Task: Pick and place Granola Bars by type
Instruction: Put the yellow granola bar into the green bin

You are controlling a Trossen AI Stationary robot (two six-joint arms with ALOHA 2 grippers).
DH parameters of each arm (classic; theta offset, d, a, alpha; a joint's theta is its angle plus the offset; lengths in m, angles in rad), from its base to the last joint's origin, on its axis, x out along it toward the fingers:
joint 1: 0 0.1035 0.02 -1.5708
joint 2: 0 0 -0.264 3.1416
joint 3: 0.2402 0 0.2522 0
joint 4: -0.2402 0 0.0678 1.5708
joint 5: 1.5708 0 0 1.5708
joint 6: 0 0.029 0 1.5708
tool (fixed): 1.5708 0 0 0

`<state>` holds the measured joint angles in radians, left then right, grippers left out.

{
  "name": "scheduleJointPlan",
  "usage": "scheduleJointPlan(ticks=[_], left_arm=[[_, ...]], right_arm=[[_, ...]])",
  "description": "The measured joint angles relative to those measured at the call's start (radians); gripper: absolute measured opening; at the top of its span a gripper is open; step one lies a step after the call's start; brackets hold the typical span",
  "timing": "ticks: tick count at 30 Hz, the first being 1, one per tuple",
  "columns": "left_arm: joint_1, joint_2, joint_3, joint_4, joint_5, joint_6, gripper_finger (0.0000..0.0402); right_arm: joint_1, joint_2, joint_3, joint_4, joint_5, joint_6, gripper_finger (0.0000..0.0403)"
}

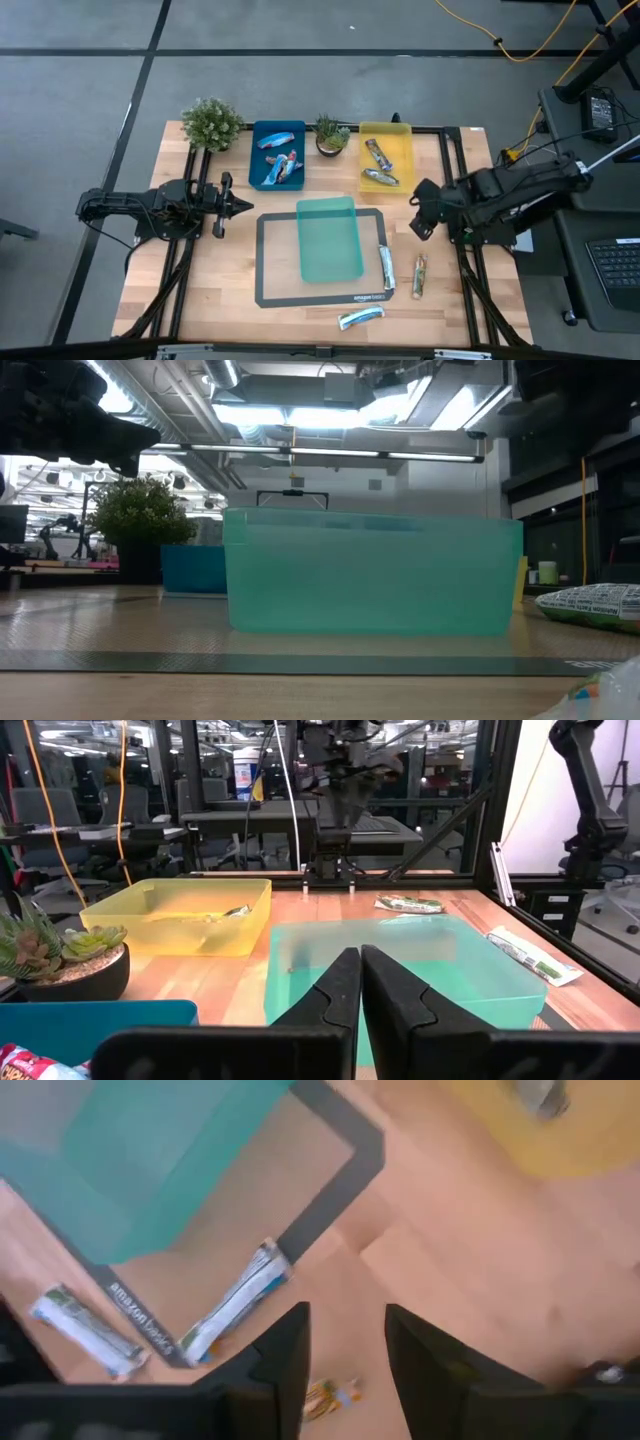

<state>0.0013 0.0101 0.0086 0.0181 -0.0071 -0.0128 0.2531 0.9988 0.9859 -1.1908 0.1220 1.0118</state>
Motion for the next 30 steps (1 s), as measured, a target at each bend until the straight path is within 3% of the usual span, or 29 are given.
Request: scheduleJointPlan(ticks=[15,25,30], left_arm=[[0.0,0.0,0.0,0.0,0.0,0.0,0.0008],[0.0,0.0,0.0,0.0,0.0,0.0,0.0004],[0.0,0.0,0.0,0.0,0.0,0.0,0.0008]], right_arm=[[0.336,0.229,0.0,-0.034,-0.023,0.653,0.0132],[0.462,0.372,0.0,-0.019,-0.09,0.82,0.0136],[0.503,0.403,0.0,0.029,-0.089,0.898,0.0186]])
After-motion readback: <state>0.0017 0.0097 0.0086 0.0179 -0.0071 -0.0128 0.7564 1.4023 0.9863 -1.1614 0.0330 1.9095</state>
